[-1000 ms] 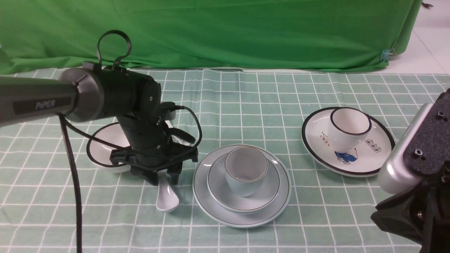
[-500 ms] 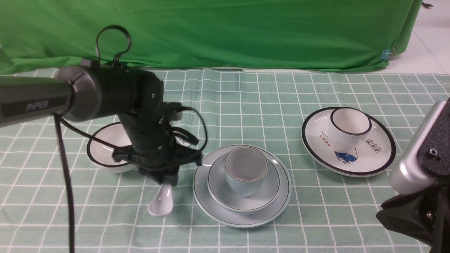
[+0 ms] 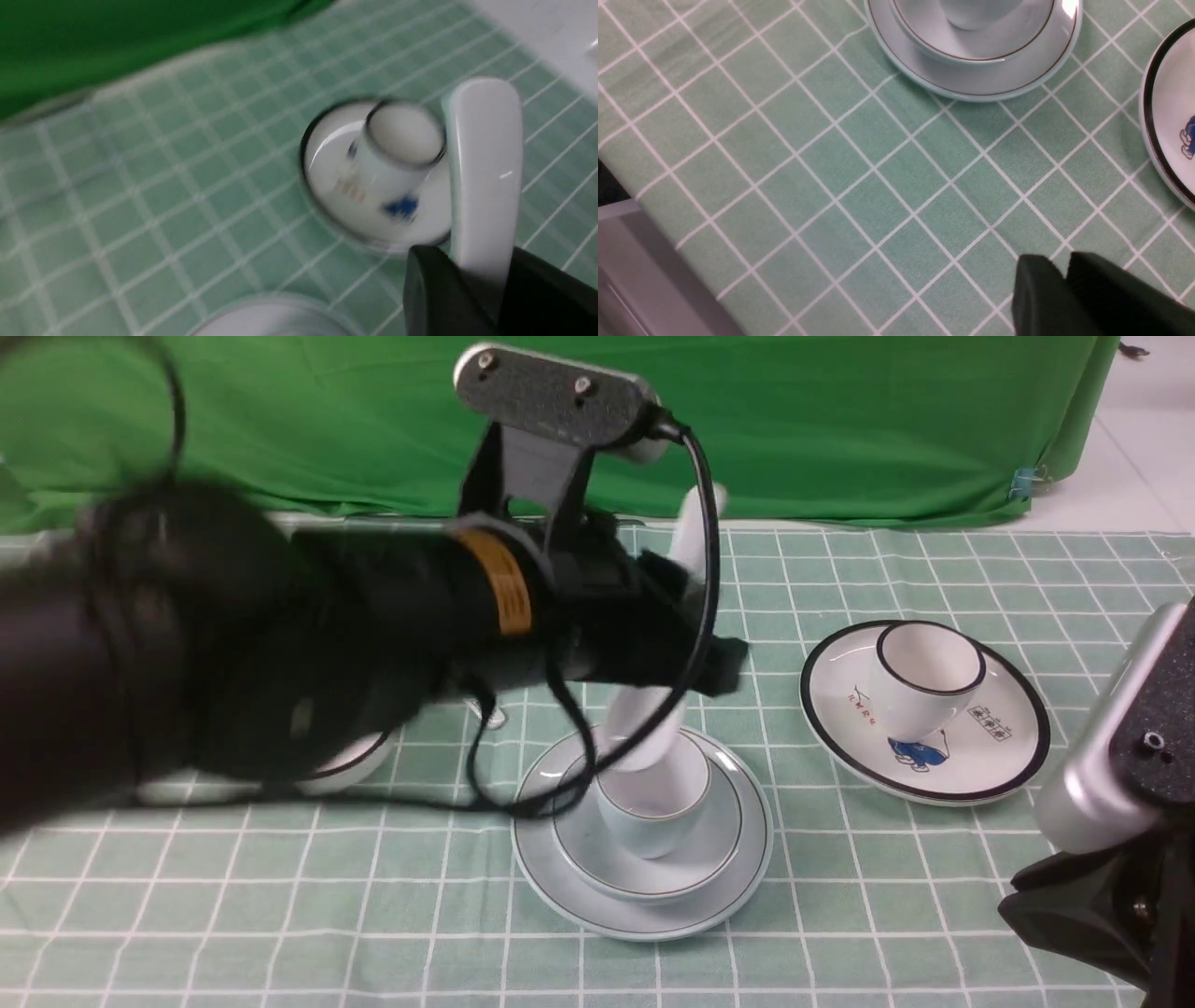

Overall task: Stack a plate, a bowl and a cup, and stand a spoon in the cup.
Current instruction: Use the left arm to put the blue soup spoon into the blue teacup in the middle

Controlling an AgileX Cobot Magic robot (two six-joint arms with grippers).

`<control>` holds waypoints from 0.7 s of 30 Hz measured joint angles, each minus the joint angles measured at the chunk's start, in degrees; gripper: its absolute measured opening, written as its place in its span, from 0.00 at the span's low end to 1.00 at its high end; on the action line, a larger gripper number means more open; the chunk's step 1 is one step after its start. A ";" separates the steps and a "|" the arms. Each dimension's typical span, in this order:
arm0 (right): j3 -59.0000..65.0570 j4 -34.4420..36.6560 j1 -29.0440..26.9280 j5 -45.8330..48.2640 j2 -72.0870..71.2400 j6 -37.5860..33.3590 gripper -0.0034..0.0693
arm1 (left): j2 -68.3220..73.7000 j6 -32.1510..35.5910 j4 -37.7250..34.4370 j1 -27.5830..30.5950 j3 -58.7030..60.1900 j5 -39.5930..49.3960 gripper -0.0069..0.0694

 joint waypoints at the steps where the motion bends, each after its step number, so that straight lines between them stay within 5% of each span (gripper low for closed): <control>1: 0.00 0.00 0.00 0.00 0.00 0.00 0.22 | 0.00 0.12 0.10 0.00 1.20 -1.56 0.26; 2: 0.00 0.00 0.00 -0.26 0.00 0.00 0.22 | 1.03 1.36 0.24 0.28 6.65 -14.90 0.26; 7: 0.00 0.00 0.00 -0.80 0.00 0.00 0.22 | 5.33 3.79 0.30 2.76 12.57 -29.98 0.26; 14: 0.00 0.00 0.00 -1.34 0.00 0.00 0.23 | 14.85 1.81 0.31 6.81 13.01 -42.89 0.26; 21: 0.00 0.00 0.00 -1.45 0.00 0.00 0.24 | 21.03 0.01 3.29 6.86 13.01 -45.99 0.26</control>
